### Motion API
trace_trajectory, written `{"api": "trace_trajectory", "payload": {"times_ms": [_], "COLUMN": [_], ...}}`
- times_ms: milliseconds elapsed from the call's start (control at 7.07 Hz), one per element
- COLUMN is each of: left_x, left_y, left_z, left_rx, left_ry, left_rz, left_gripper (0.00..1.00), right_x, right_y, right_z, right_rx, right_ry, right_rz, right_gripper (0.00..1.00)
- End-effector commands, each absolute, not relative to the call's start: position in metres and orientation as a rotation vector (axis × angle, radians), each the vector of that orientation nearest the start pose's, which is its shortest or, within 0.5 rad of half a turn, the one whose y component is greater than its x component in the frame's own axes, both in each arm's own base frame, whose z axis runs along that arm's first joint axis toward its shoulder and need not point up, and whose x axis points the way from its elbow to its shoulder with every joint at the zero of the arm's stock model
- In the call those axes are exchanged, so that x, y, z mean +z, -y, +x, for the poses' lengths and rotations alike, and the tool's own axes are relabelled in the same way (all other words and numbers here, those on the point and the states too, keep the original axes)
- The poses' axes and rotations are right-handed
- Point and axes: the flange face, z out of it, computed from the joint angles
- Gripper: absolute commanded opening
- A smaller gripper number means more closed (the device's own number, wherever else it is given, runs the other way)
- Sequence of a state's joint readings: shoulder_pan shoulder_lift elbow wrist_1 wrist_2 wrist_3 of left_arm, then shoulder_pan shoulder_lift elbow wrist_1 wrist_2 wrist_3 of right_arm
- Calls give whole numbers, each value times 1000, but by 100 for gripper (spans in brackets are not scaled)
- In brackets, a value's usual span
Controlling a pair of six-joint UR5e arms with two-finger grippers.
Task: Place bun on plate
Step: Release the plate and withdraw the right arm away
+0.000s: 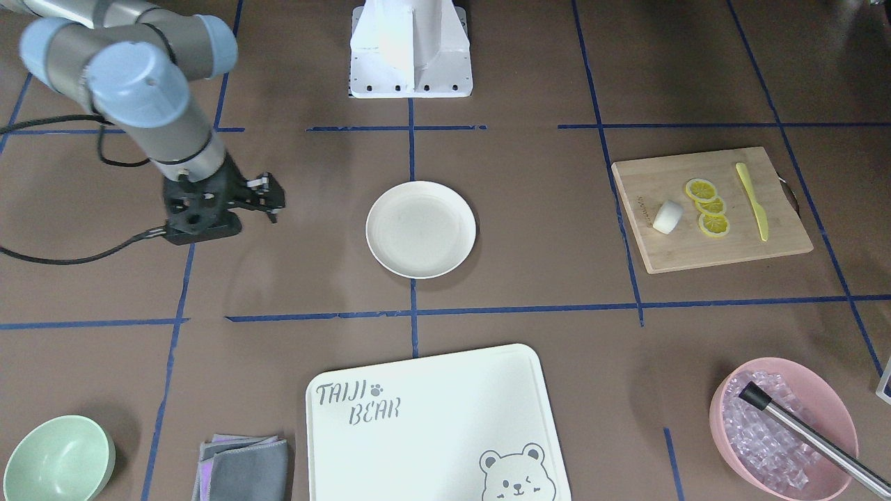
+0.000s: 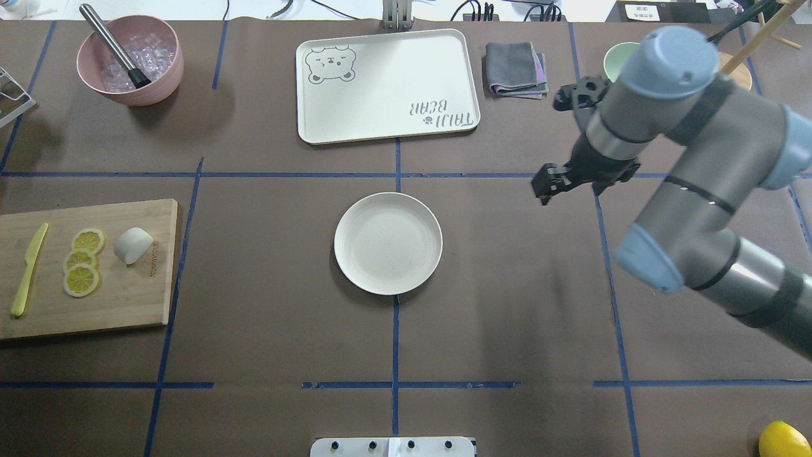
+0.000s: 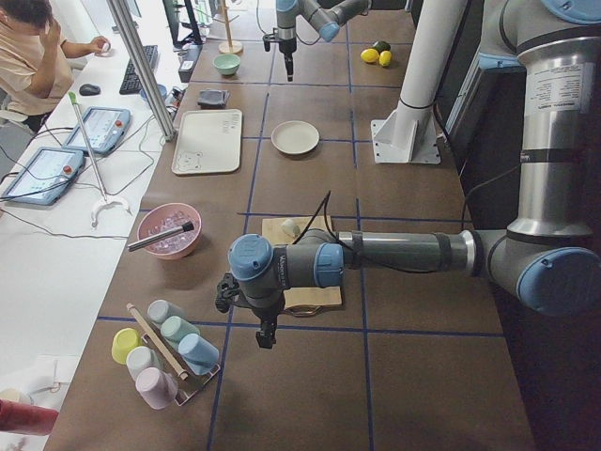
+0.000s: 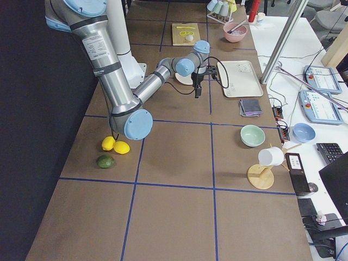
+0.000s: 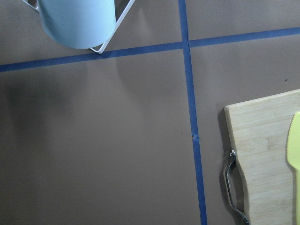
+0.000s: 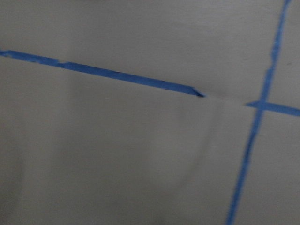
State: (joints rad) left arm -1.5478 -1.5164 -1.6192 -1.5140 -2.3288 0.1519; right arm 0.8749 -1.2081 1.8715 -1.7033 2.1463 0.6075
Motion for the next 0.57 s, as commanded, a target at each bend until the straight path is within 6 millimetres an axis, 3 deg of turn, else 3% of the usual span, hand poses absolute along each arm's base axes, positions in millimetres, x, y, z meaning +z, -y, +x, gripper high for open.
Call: {"api": "trace_trajectory", "payload": {"times_ms": [0,141,283,424], "left_x": [665,668,665,661], "left_y": [467,467,469,472], "left_z": [-54,-55,-55,-54], "left_rx": [145,143,139,144], "left_ry": [-757,-742,-742,-746], "left_rz": [-5,-11,-8,2], "left_gripper": [100,100,100,100], "right_x": [444,493,538,583], "right_y": [509,502,490,465], "right_z": [-152,-86,-33,13], "right_rx": [-365,-403,-430,-432], "right_ry": [754,736,719,702], "right_rz": [86,105,111,99], "right_gripper": [100,100,100,100]}}
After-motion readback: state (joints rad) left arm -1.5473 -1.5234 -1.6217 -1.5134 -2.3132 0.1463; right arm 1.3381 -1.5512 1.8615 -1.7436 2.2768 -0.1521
